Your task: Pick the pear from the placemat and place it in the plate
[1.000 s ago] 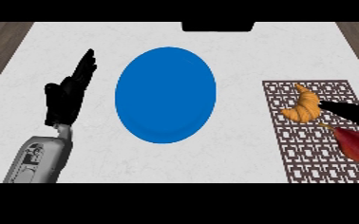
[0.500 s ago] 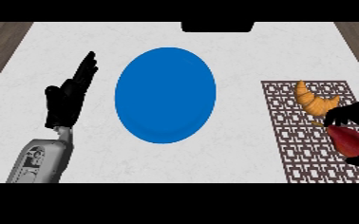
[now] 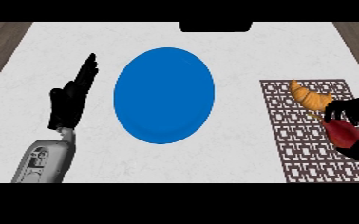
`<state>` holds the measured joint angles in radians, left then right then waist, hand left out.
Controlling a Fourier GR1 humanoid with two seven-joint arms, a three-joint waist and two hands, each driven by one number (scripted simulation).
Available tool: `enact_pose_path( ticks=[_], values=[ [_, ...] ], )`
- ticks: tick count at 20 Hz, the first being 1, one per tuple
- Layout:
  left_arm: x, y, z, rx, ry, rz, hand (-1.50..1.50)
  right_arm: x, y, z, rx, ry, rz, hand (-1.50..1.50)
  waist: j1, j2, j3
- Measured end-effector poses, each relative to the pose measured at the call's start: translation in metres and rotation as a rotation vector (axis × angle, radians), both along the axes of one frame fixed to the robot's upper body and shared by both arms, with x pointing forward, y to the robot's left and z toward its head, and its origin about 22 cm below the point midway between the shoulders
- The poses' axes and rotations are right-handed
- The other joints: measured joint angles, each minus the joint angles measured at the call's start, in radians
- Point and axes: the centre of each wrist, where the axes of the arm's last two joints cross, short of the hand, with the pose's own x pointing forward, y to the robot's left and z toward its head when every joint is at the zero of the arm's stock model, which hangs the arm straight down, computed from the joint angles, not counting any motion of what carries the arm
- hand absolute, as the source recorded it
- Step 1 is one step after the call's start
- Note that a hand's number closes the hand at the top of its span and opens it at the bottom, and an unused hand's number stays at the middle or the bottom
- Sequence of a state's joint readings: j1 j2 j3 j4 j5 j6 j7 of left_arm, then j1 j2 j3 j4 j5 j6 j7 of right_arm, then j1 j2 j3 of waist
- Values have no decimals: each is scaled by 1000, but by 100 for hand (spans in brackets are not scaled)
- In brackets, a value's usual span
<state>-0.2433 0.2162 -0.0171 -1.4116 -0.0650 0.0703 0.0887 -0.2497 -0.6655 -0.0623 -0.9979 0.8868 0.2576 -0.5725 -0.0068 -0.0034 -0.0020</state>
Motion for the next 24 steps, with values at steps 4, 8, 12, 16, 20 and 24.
enact_pose_path(
  ticks=[4, 8, 12, 16, 20, 24],
  values=[
    [-2, 12, 0, 4, 14, 41, 0, -7, 22, -17, 10, -63, -253, 150, -41, -20, -12],
    [-7, 19, -4, 5, 28, 65, 0, -9, 56, -18, 40, -210, -438, 150, -68, -31, -11],
    [-10, 19, -7, 1, 35, 69, 0, -9, 109, 1, 110, -411, -491, 150, -75, -33, -8],
    [-7, 16, -3, 4, 30, 54, 0, -16, 173, 37, 184, -562, -465, 150, -57, -26, -6],
    [-3, 16, 1, 3, 12, 34, 0, -39, 233, 75, 258, -636, -430, 150, -34, -16, -3],
    [2, 3, 5, -5, 1, 11, 0, -55, 286, 101, 310, -609, -418, 150, -8, -6, -1]
  ],
)
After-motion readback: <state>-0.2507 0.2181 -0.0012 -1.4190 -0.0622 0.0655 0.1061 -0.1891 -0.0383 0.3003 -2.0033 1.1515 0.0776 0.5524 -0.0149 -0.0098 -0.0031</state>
